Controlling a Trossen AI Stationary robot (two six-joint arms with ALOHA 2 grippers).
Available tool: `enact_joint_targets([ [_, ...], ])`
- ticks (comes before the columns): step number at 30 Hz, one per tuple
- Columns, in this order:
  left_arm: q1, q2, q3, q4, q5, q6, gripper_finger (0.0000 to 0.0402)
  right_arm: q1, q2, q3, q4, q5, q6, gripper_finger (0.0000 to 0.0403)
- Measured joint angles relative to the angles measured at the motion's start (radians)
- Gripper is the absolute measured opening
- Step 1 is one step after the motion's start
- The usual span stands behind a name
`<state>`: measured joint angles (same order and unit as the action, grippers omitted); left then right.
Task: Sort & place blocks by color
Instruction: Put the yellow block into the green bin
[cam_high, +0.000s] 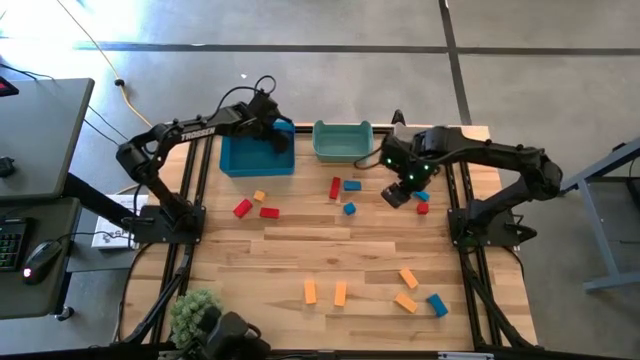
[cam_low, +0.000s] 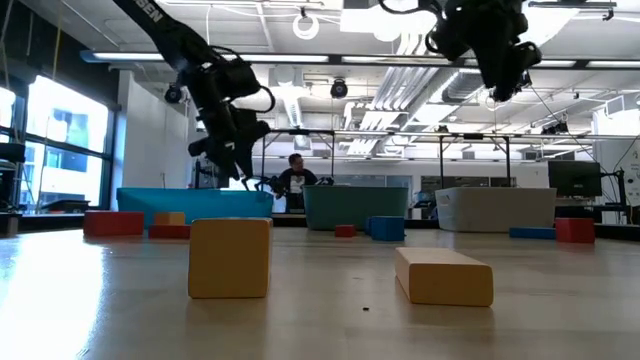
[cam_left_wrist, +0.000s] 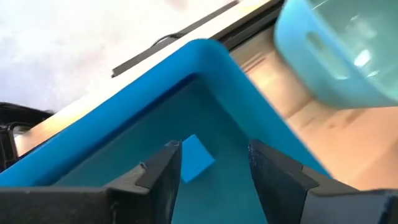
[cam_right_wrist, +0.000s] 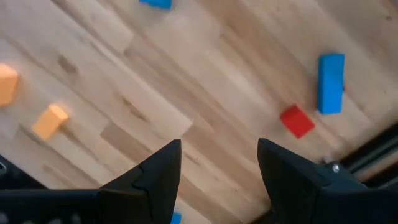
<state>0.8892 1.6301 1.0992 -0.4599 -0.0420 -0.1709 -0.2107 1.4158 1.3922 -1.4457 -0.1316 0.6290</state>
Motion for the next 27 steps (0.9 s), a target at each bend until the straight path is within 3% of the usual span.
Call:
enact_joint_targets([
  [6,-0.057,-0.067,0.000,0.000,0.006,-0.009,0.0174,0.104,0.000,0.000,-0.014,-0.004,0.013,0.0200],
  [11,-0.126,-0.110,0.000,0.000,0.006,-0.036,0.0174,0.176,0.000,0.000,-0.015,-0.082,0.049,0.0200],
  [27,-0.345,-0.204,0.000,-0.053,0.006,-0.119,0.0174,0.472,0.000,0.000,-0.006,-0.041,0.340,0.0200],
])
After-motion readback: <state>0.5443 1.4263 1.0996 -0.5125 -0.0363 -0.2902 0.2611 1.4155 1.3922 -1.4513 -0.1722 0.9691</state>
